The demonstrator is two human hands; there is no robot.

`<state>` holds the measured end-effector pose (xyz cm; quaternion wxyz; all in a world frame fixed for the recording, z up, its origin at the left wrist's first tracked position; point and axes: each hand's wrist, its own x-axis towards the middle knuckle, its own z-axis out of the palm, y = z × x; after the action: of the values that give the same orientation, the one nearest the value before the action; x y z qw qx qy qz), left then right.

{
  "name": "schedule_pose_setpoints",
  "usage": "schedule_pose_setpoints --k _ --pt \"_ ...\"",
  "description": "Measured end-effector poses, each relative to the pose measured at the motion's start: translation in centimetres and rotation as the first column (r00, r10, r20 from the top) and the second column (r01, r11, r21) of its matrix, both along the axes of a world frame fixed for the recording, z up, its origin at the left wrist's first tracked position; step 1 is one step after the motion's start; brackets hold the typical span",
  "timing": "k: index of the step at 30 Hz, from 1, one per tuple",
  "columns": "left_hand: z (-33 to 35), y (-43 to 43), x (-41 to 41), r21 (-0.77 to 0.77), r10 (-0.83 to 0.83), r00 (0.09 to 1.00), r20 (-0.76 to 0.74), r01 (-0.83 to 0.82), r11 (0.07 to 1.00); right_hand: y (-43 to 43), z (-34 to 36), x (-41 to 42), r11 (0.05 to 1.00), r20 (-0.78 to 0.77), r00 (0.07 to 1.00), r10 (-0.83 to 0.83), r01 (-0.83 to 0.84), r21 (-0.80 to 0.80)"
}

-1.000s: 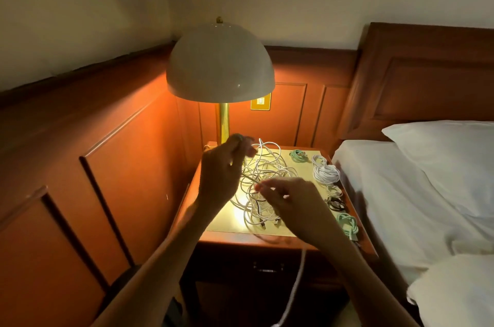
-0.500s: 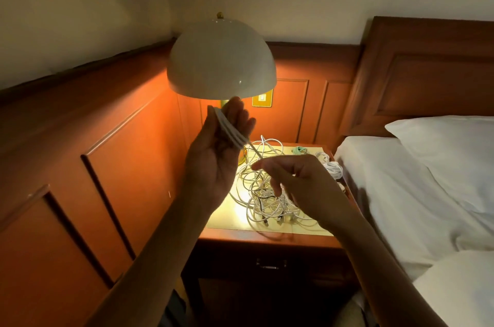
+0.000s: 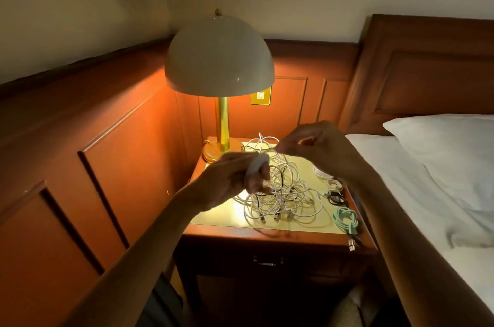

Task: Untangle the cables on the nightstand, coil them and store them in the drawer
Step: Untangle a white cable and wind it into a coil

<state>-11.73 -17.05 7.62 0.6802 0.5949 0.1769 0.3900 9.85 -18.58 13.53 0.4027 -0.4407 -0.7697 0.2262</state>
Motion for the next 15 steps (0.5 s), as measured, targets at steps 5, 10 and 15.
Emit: schedule_pose_setpoints --k 5,10,15 --pt "2.2 -0.5 1.4 -0.363 0.24 0.737 0.632 0.008 0.932 0.4 -2.8 -3.3 0.991 -0.2 0.972 -0.125 0.132 0.02" --pt "1.8 1.5 3.1 -0.364 0.602 0.627 0.494 -0.48 0.798 0.5 -5.0 -5.6 0.972 -0.006 0.974 -0.226 0.226 0.069" --pt "0.2 1.8 4.5 0.068 0.717 0.63 0.3 -0.763 0.642 0.2 -4.9 -5.6 0.963 0.148 0.955 -0.258 0.242 0.117"
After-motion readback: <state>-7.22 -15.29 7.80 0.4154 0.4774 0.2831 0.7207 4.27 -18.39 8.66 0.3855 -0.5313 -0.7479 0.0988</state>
